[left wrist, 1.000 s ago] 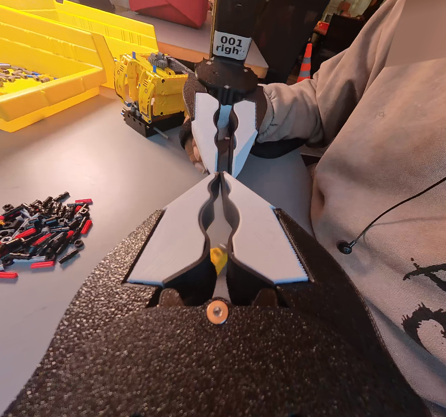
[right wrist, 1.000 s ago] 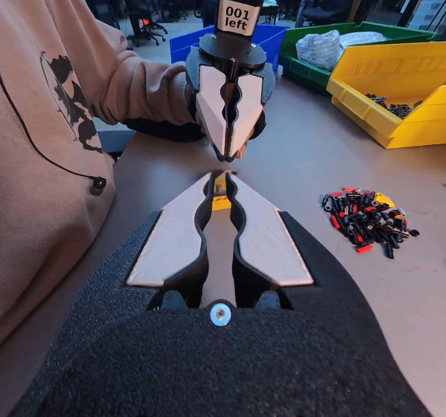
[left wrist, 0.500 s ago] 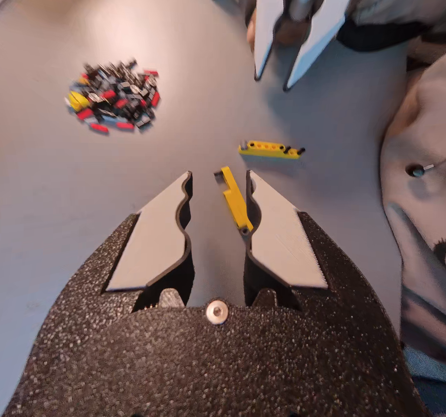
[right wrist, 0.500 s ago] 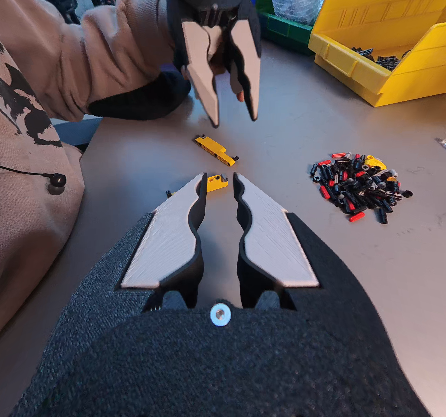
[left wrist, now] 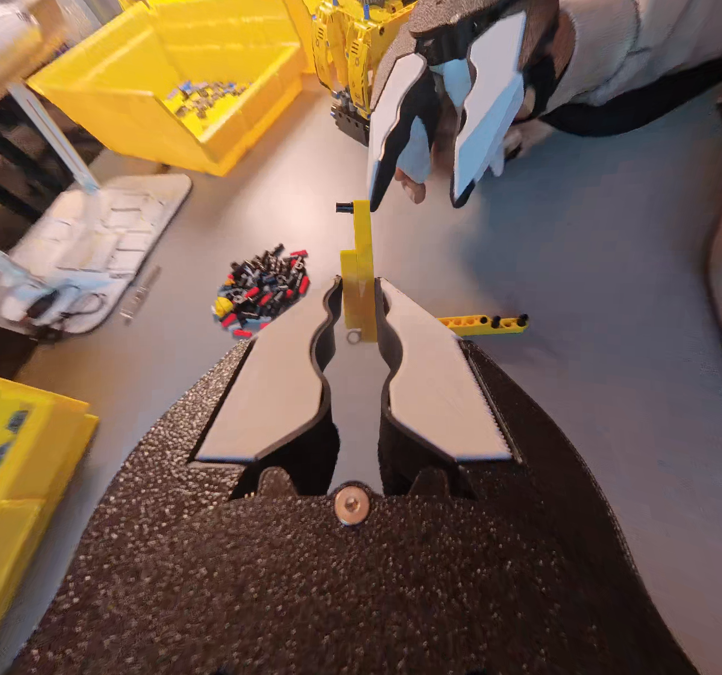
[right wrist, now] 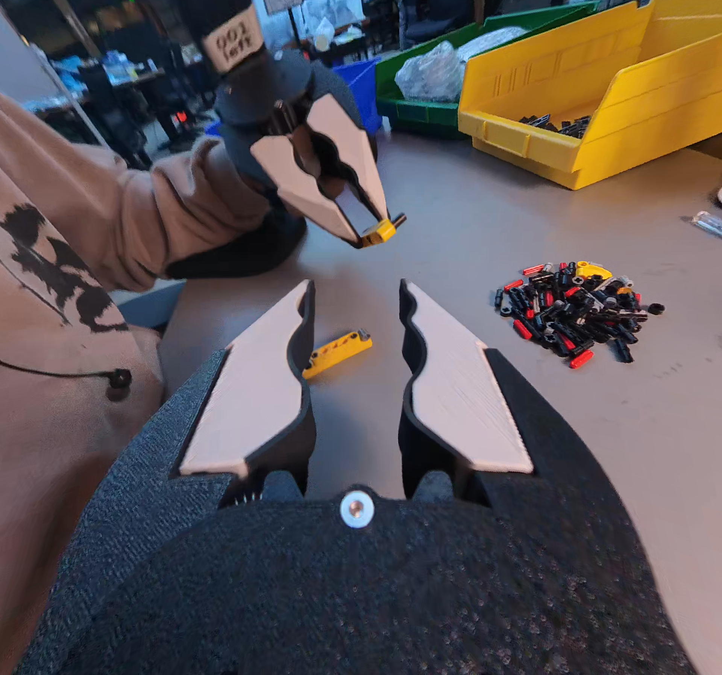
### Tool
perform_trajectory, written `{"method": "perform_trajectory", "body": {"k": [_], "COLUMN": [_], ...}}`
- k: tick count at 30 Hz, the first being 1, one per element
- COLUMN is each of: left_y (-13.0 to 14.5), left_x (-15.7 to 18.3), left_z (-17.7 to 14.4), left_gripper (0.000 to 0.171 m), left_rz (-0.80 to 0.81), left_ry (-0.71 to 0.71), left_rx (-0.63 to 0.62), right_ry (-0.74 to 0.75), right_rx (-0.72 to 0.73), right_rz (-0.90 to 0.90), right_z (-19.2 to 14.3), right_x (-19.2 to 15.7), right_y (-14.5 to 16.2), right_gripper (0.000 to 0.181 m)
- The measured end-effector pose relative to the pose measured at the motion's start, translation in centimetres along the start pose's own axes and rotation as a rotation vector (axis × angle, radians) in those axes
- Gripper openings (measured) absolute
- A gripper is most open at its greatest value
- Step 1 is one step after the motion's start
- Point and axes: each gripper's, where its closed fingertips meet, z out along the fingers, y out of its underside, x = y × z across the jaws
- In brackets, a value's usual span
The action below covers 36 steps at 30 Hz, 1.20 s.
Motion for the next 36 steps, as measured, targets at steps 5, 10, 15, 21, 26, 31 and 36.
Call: {"method": "perform_trajectory", "body": {"k": [5, 10, 15, 21, 26, 31, 36], "left_y": [-1.6, -2.6, -6.6, -9.7, -8.4, -5.9, -4.7], "left_x": [1.0, 1.3, 0.0, 2.5, 2.5, 3.1, 5.1], "left_z": [2.0, 2.6, -0.5, -2.4, -2.1, -0.9, 0.6], "left_gripper": [0.015, 0.014, 0.044, 0.007, 0.006, 0.006, 0.006], "left_rz": [0.232, 0.369, -0.233, -0.403, -0.337, -0.234, -0.168], "left_ry": [-0.137, -0.23, -0.011, 0.308, 0.278, 0.263, 0.31], "left_rx": [0.006, 0.023, 0.43, 0.638, 0.545, 0.358, 0.264], "right_ry": [0.037, 0.019, -0.057, -0.141, -0.152, -0.074, -0.089], "right_rx": [0.045, 0.029, 0.396, 0.439, 0.251, 0.124, -0.031], "right_rz": [0.179, 0.193, 0.018, -0.043, -0.017, -0.185, -0.313], "right_z": [-0.1, 0.2, -3.2, -2.3, -0.9, -1.5, -0.7], "right_x": [1.2, 1.0, -0.8, -3.4, -2.9, -2.1, -3.1], "right_y": [-0.8, 0.0, -6.4, -6.7, -4.2, -3.5, -1.0], "right_gripper": [0.046, 0.007, 0.007, 0.006, 0.008, 0.026, 0.009]}}
